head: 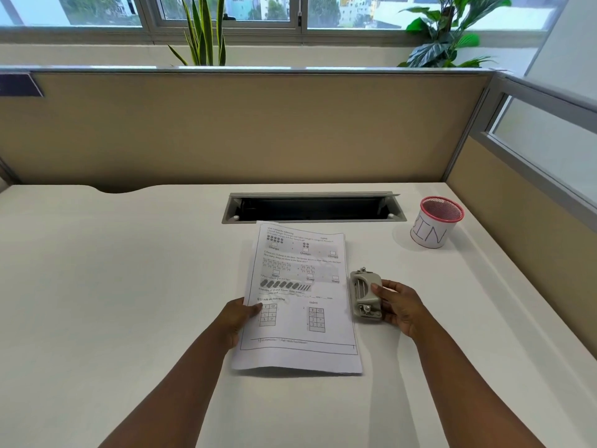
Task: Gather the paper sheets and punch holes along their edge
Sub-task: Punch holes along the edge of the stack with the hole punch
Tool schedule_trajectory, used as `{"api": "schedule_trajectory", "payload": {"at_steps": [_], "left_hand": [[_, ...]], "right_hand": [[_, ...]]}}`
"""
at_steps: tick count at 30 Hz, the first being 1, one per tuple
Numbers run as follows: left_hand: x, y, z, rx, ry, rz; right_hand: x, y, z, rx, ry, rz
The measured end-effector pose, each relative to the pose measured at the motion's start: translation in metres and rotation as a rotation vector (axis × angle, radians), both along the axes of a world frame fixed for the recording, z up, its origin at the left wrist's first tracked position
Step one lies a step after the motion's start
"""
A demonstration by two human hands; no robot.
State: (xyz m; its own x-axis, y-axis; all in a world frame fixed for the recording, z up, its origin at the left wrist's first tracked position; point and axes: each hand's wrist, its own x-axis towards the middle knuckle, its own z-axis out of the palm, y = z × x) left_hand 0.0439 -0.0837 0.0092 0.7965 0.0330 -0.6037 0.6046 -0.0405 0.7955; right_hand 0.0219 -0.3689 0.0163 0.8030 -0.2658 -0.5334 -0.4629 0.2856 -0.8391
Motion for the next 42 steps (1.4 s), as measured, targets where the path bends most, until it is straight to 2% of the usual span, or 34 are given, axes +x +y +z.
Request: {"api": "schedule_trajectory", "payload": {"at_steps": [15,22,32,42], "left_hand": [[0.002,0.000,-0.005,-0.001,0.015,-0.005],[0.001,0.000,-0.006,0.019,-0.003,-0.029],[-0.003,-0.009,-0.004,0.047,-0.004,-0.052],[-0.005,-0.010,-0.001,0.051,0.003,-0.043]], "right_hand": [[0.004,0.001,0.000,-0.042,0.006,0.021],[0.006,0.004,-0.003,-0.129,0.019,0.032],[0.012,0.016,-0.005,-0.093,0.034,0.033],[0.016,0.024,-0.005,-0.153,0.067,0.083]]}}
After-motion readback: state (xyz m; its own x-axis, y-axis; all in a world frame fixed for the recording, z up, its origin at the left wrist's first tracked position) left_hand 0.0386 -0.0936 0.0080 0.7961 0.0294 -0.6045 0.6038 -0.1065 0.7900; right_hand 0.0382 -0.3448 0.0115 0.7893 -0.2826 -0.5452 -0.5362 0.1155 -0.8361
